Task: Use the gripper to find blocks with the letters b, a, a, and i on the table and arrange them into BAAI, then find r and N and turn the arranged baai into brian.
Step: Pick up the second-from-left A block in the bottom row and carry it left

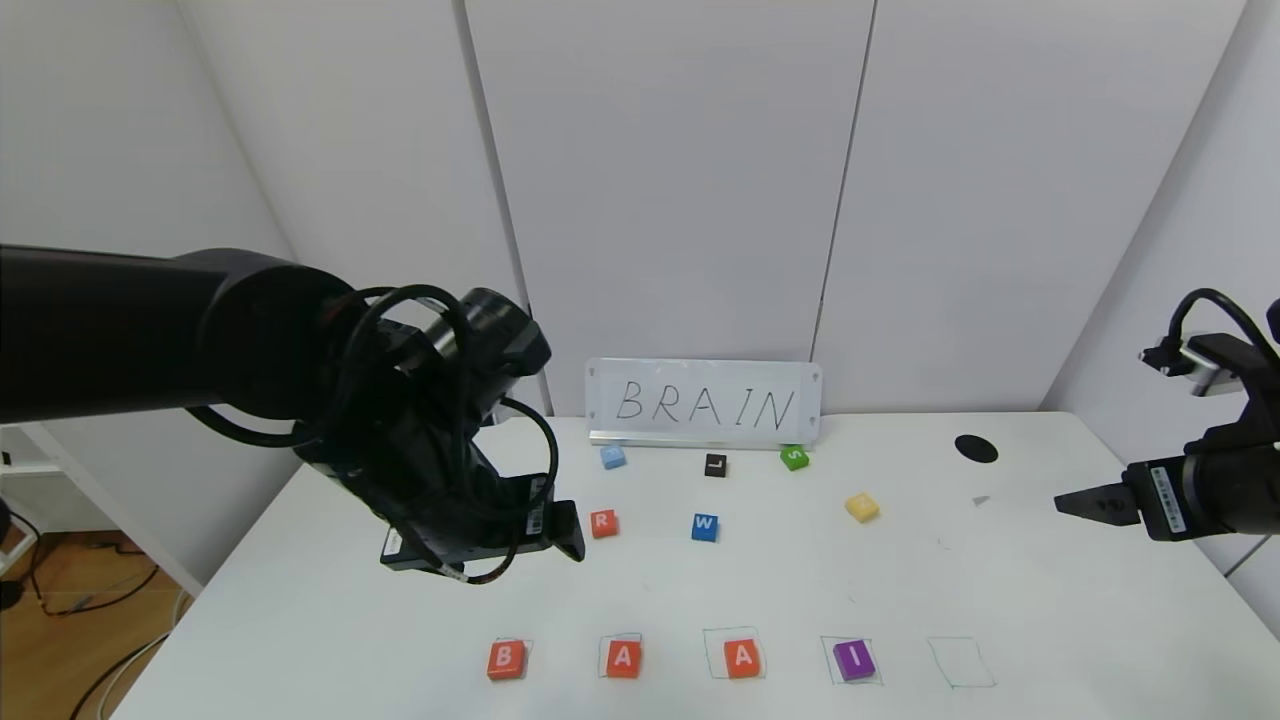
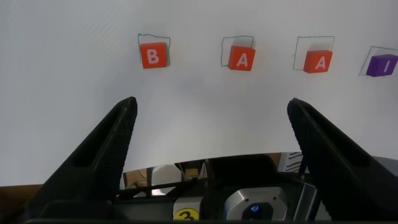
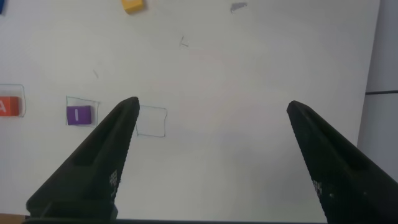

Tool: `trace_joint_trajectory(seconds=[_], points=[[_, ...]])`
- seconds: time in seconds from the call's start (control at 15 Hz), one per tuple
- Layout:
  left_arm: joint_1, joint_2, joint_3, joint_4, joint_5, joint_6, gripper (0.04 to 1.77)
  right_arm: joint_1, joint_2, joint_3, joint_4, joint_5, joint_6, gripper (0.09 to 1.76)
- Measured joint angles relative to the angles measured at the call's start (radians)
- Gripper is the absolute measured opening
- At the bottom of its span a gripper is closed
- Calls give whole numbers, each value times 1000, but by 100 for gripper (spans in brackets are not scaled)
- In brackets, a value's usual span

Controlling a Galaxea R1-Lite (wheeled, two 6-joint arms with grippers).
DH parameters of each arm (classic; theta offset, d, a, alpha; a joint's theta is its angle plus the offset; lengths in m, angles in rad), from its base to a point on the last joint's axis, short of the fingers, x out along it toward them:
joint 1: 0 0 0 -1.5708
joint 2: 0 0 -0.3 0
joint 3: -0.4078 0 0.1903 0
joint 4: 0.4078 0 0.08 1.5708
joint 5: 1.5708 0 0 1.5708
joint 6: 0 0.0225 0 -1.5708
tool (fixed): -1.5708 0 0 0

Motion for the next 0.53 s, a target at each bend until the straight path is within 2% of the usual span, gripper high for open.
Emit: trace_joint_trajectory(seconds=[0.53], points=[[-114,113,4,-73,47,-78,172,0,-6,1,0,0,0,171]])
